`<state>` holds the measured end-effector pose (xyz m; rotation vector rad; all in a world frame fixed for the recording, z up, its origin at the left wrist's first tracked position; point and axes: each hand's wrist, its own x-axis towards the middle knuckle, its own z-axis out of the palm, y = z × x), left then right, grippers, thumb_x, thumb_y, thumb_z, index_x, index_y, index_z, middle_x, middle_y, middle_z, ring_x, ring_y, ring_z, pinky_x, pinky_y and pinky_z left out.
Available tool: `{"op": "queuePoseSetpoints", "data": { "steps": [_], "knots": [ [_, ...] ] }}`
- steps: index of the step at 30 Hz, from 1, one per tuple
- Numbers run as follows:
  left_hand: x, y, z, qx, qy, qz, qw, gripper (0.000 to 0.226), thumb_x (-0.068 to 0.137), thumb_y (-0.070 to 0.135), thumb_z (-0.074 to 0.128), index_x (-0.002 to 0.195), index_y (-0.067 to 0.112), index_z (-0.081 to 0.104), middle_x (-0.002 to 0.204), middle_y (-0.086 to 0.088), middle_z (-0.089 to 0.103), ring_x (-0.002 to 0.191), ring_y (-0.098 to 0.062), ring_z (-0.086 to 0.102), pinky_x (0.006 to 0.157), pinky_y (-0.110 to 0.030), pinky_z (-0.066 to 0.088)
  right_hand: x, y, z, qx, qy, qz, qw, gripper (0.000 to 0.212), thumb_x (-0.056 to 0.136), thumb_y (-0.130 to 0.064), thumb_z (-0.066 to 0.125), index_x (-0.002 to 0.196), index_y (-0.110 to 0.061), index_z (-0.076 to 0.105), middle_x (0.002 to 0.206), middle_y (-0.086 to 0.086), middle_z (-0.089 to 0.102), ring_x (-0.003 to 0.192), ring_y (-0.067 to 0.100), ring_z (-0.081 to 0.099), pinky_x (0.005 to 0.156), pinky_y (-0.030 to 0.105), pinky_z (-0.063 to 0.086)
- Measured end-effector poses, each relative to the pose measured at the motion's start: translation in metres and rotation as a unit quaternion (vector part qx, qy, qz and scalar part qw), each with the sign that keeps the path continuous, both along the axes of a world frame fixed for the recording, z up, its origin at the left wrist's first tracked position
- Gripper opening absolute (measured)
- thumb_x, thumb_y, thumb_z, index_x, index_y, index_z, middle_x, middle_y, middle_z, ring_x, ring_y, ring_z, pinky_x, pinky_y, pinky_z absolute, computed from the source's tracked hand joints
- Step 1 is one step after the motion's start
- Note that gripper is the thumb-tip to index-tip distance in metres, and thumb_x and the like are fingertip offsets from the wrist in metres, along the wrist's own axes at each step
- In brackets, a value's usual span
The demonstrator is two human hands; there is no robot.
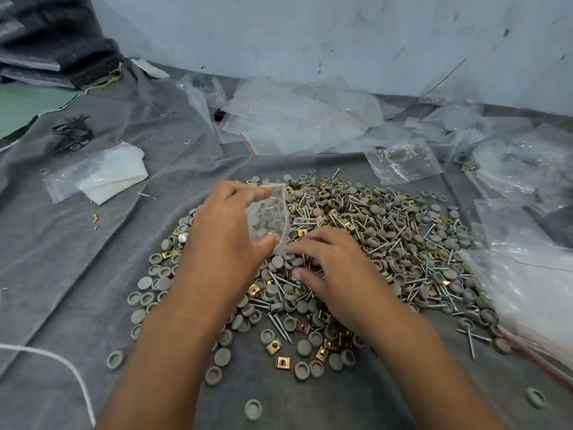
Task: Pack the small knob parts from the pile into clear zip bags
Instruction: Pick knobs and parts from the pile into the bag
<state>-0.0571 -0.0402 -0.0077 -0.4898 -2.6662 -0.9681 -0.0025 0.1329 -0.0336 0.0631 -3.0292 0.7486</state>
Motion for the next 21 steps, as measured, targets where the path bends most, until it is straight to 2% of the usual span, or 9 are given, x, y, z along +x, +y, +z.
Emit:
{"op": "queuePoseSetpoints", "data": {
  "steps": [4, 7, 11, 14, 18, 21],
  "knots": [
    [-0.0006, -0.0004, -0.0006, -0.003, 0.003, 0.001, 1.0, 0.066, 0.075, 0.029, 0.086, 0.135, 0.034, 0.057, 0.114, 0.021, 0.045, 0.089, -0.001, 0.043, 0.067, -0.005, 0.035, 0.0002, -0.0014, -0.0036, 0.024, 0.025, 0.014, 0.999, 0.03, 0.097, -0.04, 0.062, 0.127, -0.039, 0.063, 0.12, -0.017, 0.039, 0.117, 0.002, 0.038, 0.102, 0.027, 0.042],
    [-0.0007, -0.0004, -0.0012, -0.007, 0.006, -0.001, 1.0, 0.065, 0.076, 0.031, 0.085, 0.135, 0.035, 0.058, 0.113, 0.022, 0.044, 0.085, -0.001, 0.041, 0.067, -0.005, 0.035, 0.0021, 0.0017, -0.0055, 0.032, 0.016, 0.015, 0.999, 0.02, 0.097, -0.039, 0.063, 0.117, -0.038, 0.06, 0.12, -0.017, 0.036, 0.117, 0.001, 0.035, 0.103, 0.027, 0.04],
    [-0.0004, 0.0001, -0.0013, 0.0, 0.008, -0.002, 1.0, 0.065, 0.076, 0.03, 0.085, 0.134, 0.035, 0.058, 0.112, 0.022, 0.044, 0.081, 0.007, 0.044, 0.07, -0.001, 0.036, 0.0044, 0.0005, -0.0063, 0.041, 0.044, 0.021, 0.998, 0.005, 0.1, -0.032, 0.06, 0.103, -0.035, 0.059, 0.117, -0.017, 0.043, 0.113, 0.003, 0.041, 0.096, 0.026, 0.044],
    [-0.0003, 0.0006, -0.0011, 0.001, 0.008, -0.001, 1.0, 0.065, 0.076, 0.03, 0.085, 0.135, 0.034, 0.058, 0.112, 0.022, 0.045, 0.079, 0.002, 0.042, 0.067, -0.004, 0.035, 0.0025, 0.0006, -0.0056, 0.024, 0.056, 0.016, 0.998, 0.005, 0.102, -0.027, 0.058, 0.099, -0.032, 0.057, 0.106, -0.017, 0.052, 0.1, 0.005, 0.05, 0.087, 0.03, 0.051],
    [-0.0008, 0.0004, -0.001, 0.005, 0.002, -0.002, 1.0, 0.064, 0.077, 0.028, 0.085, 0.135, 0.034, 0.058, 0.112, 0.021, 0.045, 0.081, 0.004, 0.043, 0.069, -0.003, 0.036, 0.002, 0.0042, -0.0045, 0.027, 0.076, -0.002, 0.997, 0.004, 0.103, -0.031, 0.054, 0.103, -0.034, 0.056, 0.099, -0.018, 0.056, 0.088, 0.004, 0.053, 0.075, 0.032, 0.054],
    [-0.0002, 0.0008, -0.001, 0.001, 0.001, -0.001, 1.0, 0.063, 0.077, 0.029, 0.084, 0.135, 0.035, 0.058, 0.111, 0.023, 0.044, 0.081, 0.003, 0.042, 0.065, -0.006, 0.035, 0.0031, 0.0056, -0.0044, 0.044, 0.046, 0.033, 0.997, 0.013, 0.102, -0.034, 0.055, 0.112, -0.037, 0.062, 0.106, -0.019, 0.055, 0.096, 0.004, 0.055, 0.082, 0.028, 0.053]
  ]
}}
